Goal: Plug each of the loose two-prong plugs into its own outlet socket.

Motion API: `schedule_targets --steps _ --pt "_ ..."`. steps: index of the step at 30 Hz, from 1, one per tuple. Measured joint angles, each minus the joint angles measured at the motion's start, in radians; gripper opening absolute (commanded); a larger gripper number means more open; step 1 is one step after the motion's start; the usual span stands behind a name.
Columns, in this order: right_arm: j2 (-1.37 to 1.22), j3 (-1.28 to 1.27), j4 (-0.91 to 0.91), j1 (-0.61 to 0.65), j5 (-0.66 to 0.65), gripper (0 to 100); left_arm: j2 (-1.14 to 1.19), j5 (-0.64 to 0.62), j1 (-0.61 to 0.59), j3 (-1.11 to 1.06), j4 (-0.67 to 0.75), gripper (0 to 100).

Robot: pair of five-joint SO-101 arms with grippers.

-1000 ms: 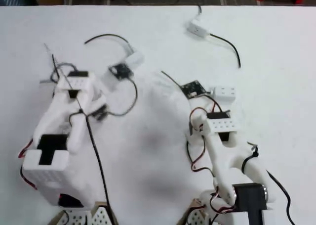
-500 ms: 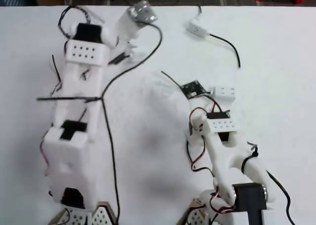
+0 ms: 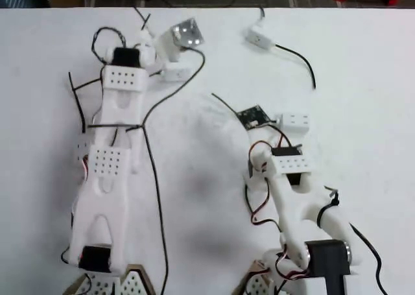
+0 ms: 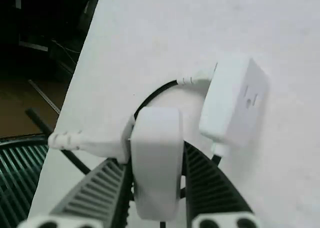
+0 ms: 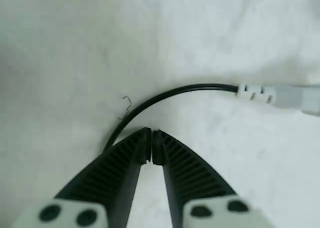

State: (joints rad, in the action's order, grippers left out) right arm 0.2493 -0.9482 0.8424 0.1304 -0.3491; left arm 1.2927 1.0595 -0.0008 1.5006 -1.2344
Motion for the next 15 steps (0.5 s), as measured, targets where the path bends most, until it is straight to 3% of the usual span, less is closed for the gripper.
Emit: schedule_targets --steps 2,8,15 --pt "0.0 0.0 0.0 0.0 0.0 2.1 0.043 0.011 0.0 0.0 0.048 4" --pt "0.0 0.0 0.0 0.0 0.0 2.1 0.074 0.017 -0.009 0.002 0.087 23" --pt "0.0 0.0 0.0 0.0 0.0 2.2 0.074 0.017 -0.068 0.066 0.025 24"
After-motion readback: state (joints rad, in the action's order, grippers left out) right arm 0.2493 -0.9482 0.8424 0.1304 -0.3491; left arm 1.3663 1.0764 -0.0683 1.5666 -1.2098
